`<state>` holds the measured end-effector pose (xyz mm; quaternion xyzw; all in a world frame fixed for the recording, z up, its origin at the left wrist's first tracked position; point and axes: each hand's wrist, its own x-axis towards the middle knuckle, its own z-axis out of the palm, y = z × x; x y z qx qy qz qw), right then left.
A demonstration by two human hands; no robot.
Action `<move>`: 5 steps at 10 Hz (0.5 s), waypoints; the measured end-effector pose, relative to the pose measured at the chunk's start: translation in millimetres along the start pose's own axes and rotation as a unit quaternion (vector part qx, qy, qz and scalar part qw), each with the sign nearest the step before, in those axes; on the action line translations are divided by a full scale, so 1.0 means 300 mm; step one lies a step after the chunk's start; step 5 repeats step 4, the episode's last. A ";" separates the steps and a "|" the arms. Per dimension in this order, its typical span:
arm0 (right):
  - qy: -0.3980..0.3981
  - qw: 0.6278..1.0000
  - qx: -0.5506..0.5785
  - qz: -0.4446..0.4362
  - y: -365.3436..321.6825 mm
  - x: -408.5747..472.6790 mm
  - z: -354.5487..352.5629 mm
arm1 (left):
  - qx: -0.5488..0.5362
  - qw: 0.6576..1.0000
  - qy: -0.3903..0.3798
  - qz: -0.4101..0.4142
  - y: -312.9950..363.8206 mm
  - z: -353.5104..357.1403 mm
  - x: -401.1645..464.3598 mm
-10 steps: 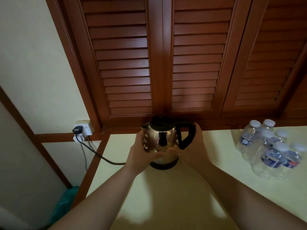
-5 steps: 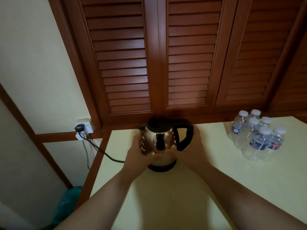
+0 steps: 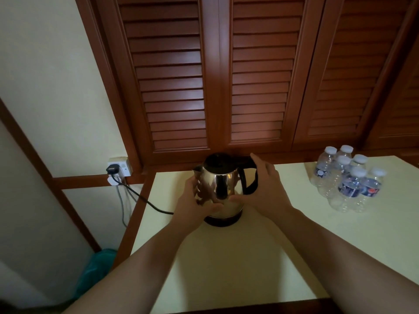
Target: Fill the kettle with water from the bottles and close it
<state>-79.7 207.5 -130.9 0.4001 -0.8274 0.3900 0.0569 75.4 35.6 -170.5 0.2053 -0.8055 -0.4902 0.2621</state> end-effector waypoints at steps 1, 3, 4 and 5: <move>-0.004 1.000 -0.026 -0.008 0.005 0.009 0.000 | -0.001 1.000 0.001 -0.010 0.002 0.000 0.001; -0.026 0.999 0.000 0.025 0.005 0.003 0.008 | 0.028 0.999 -0.023 -0.012 0.023 -0.028 -0.011; -0.060 0.996 0.016 0.069 0.074 -0.061 -0.012 | 0.052 0.998 -0.019 -0.024 0.057 -0.053 -0.092; -0.060 0.996 0.016 0.069 0.074 -0.061 -0.012 | 0.052 0.998 -0.019 -0.024 0.057 -0.053 -0.092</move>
